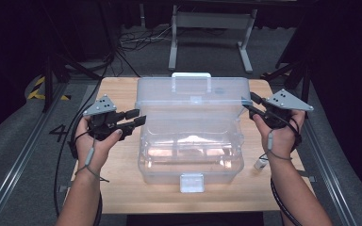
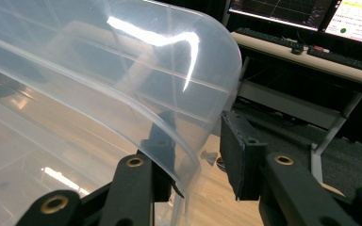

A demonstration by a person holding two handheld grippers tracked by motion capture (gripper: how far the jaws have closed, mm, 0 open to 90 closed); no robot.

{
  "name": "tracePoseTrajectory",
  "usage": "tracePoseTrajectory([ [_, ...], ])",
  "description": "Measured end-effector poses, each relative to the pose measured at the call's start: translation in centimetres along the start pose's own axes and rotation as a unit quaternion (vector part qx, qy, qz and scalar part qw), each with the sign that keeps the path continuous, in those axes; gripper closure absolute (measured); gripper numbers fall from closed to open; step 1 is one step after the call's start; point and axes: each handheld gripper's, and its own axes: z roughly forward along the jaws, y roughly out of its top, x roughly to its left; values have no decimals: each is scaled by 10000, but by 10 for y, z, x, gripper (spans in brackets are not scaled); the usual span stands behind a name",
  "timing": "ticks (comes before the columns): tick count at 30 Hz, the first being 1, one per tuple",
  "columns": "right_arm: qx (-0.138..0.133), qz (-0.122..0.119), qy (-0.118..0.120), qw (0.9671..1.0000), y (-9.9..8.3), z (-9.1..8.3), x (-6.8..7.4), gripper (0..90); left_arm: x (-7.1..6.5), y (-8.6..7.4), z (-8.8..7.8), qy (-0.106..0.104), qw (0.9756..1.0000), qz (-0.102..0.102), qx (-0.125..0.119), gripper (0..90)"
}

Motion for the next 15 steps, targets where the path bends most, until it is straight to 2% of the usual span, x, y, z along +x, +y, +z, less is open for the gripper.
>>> tracePoseTrajectory([
  [10,-40,38,-70,10000,3,6,-2,682,5,-5,-10,127,9999,-103,7,597],
  [15,-70,-62,-161,9998,5,9,-2,680,7,-8,-15,178,9997,-173,0,592],
])
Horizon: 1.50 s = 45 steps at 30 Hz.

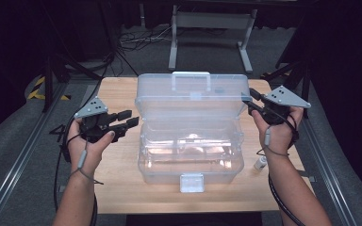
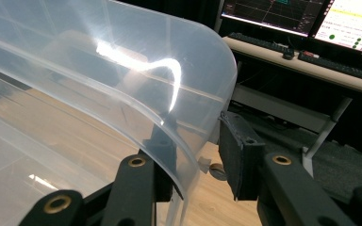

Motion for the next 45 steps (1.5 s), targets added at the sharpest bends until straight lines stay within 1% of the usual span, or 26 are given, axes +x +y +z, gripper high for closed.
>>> tracePoseTrajectory([
  [3,-8,-6,-17,10000,1,2,-1,680,2,-2,-1,13,10000,-45,9,591],
  [8,-5,-26,-27,10000,4,7,-4,684,8,-8,-8,150,9998,-149,39,593],
  [9,5,-32,-31,10000,5,8,-4,686,9,-9,-9,163,9997,-146,49,594],
  [13,24,-60,-57,10000,7,12,-6,694,12,-13,-13,213,9995,-248,48,594],
  [17,79,-4,1,10000,9,15,-10,696,16,-16,-13,236,9992,-325,86,595],
  [21,114,4,14,9999,10,17,-11,699,18,-18,-14,232,9991,-354,96,595],
  [25,123,154,82,9998,10,22,-15,700,19,-18,-14,225,9990,-366,96,596],
  [29,132,189,90,9997,11,24,-16,703,21,-19,-13,222,9989,-392,110,596],
  [35,158,303,122,9993,12,28,-20,708,22,-20,-13,214,9987,-444,104,603],
  [39,165,376,141,9991,10,32,-22,723,22,-20,-13,228,9988,-419,108,601],
  [42,178,496,195,9984,9,36,-26,730,21,-19,-13,222,9989,-388,111,599],
  [45,208,457,167,9986,10,38,-25,734,21,-19,-12,232,9989,-388,114,600],
])
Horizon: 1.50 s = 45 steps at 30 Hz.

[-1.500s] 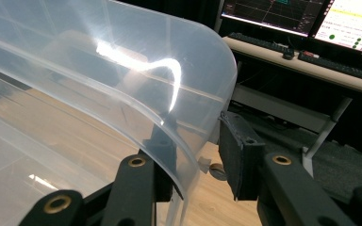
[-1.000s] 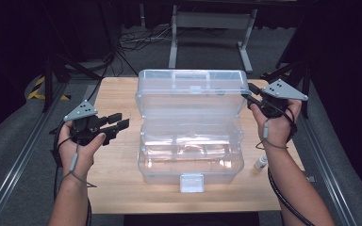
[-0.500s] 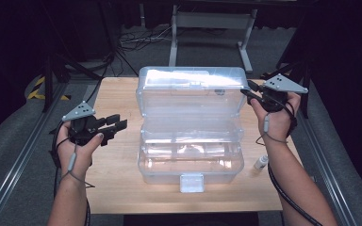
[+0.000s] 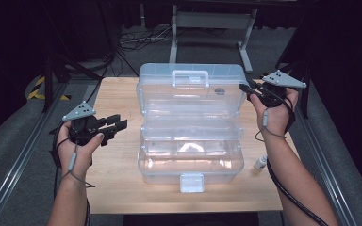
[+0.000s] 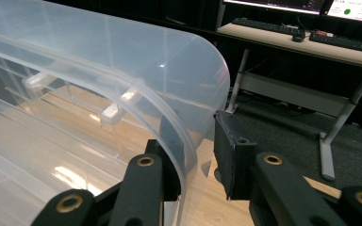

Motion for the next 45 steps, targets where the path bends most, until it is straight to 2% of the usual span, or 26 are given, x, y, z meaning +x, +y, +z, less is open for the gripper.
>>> tracePoseTrajectory([
  [11,36,52,-1,10000,2,9,-5,744,-1,0,0,-11,10000,-1,21,605],
  [20,110,193,-43,9997,5,19,-9,755,2,-2,-1,-7,10000,-29,31,606],
  [31,279,240,-82,9993,10,30,-13,768,6,-5,-5,150,9998,-76,64,603],
  [45,491,335,-77,9982,14,53,-23,782,6,-20,-20,393,9989,-221,141,600],
])
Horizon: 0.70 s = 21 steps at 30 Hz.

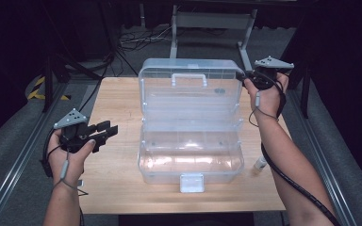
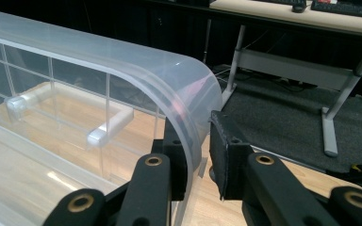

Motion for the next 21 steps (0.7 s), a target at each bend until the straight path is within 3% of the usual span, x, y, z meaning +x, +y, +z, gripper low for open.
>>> tracePoseTrajectory([
  [21,362,260,42,9990,4,34,-15,819,3,-17,-20,260,9995,-165,39,597],
])
